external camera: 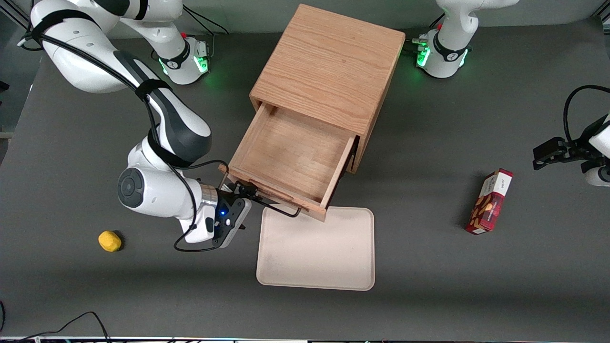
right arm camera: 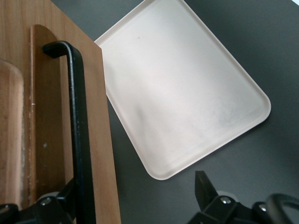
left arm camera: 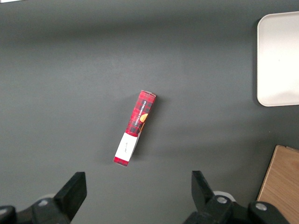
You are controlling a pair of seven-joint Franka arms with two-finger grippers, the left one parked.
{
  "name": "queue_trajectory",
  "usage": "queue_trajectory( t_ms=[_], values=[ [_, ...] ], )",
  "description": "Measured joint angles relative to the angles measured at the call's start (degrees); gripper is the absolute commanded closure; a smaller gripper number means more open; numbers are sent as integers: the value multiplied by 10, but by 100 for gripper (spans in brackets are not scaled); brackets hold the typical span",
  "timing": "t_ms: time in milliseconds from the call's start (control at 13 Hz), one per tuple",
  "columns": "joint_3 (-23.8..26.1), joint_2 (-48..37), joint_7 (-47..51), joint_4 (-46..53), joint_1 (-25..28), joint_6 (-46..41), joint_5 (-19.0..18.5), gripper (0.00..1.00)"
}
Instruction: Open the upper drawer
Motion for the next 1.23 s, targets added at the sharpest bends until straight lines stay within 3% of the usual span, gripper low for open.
queue_trajectory(
  t_ms=[462, 1231],
  values=[
    [4, 2, 32, 15, 4, -24, 0, 0],
    [45, -37, 216, 106, -5, -211, 11, 0]
  ],
)
